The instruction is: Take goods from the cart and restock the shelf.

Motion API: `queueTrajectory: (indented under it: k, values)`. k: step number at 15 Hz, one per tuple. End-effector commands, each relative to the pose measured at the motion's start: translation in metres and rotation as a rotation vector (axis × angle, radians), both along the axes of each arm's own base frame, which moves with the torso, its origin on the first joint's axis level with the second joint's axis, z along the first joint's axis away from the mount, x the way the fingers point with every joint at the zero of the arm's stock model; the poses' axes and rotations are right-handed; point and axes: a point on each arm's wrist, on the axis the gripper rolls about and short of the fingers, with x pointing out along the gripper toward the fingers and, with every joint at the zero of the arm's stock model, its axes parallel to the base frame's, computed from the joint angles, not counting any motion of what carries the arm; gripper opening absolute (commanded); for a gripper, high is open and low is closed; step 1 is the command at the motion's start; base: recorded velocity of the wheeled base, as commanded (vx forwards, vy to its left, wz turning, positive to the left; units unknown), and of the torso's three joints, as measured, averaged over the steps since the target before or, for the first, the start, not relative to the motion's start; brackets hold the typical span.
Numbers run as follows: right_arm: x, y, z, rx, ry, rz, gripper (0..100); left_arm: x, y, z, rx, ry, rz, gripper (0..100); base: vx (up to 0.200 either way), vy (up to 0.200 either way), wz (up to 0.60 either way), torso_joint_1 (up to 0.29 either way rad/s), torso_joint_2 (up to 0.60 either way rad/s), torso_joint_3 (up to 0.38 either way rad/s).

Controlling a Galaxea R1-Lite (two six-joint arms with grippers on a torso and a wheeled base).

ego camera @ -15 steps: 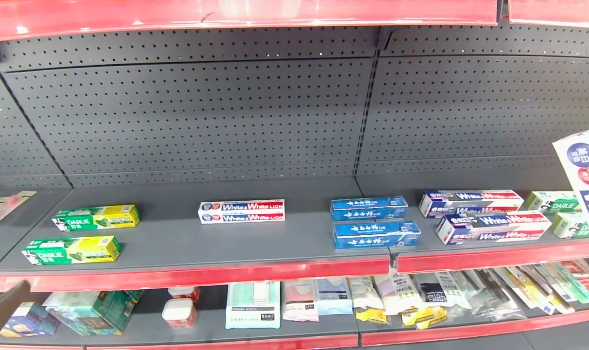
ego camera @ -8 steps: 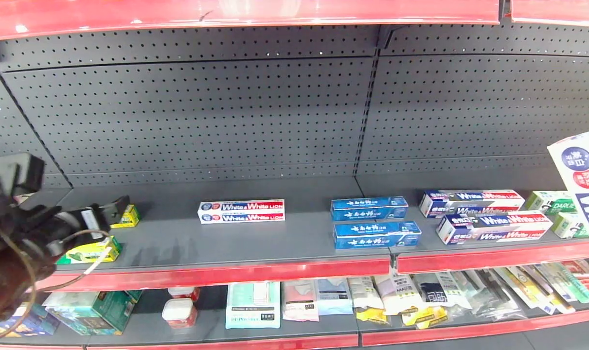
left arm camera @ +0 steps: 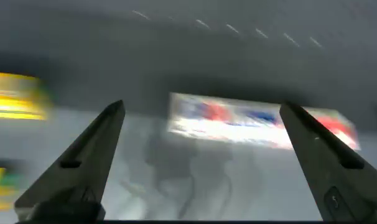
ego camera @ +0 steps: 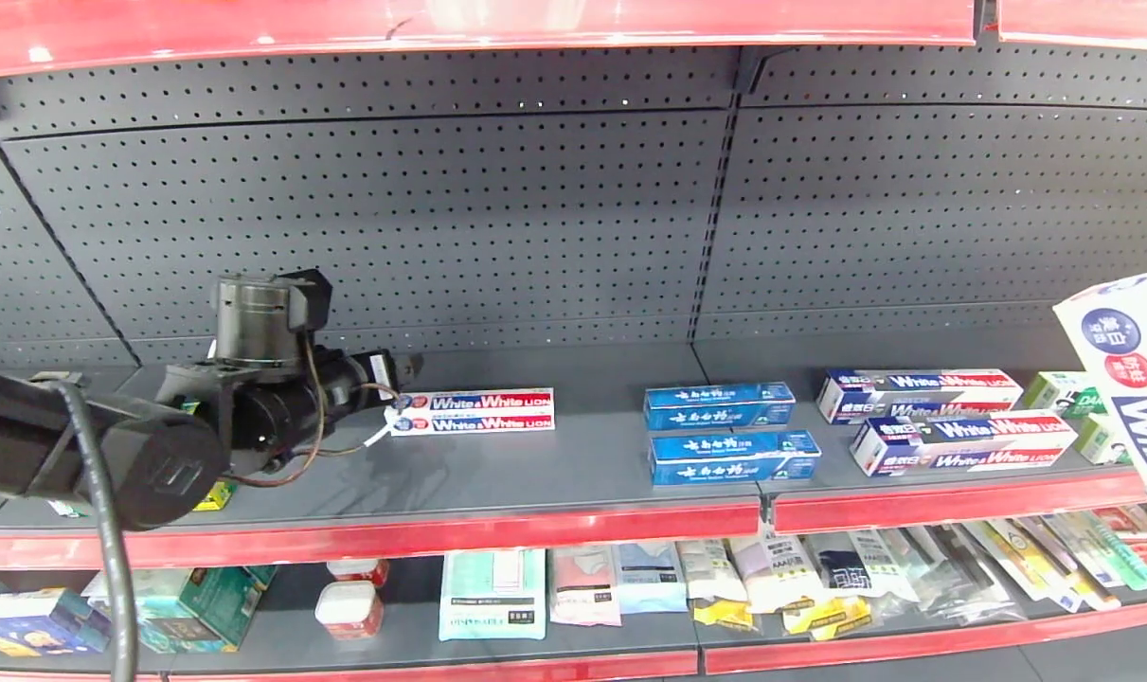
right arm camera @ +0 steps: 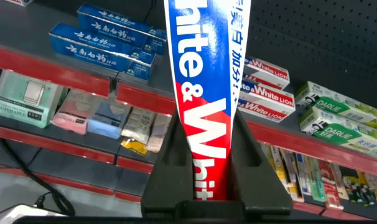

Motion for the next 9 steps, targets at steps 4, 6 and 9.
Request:
queueTrajectory:
  k: [4, 6, 9]
  values:
    - [-0.01, 0.0, -0.006, -0.002, -0.016, -0.005, 0, 0.029, -0.019, -0.014, -0.026, 0.039, -0.09, 100, 0.0, 0.0, 0.0, 0.0, 0.0, 0.0]
    - [-0.01, 0.0, -0.007, -0.002, -0.016, -0.006, 0, 0.039, -0.022, -0.016, -0.029, 0.031, -0.09, 100, 0.0, 0.0, 0.0, 0.0, 0.0, 0.0]
    - [-0.01, 0.0, -0.011, -0.009, -0.003, -0.002, 0, 0.062, -0.029, -0.034, -0.024, 0.047, -0.09, 100, 0.0, 0.0, 0.0, 0.0, 0.0, 0.0]
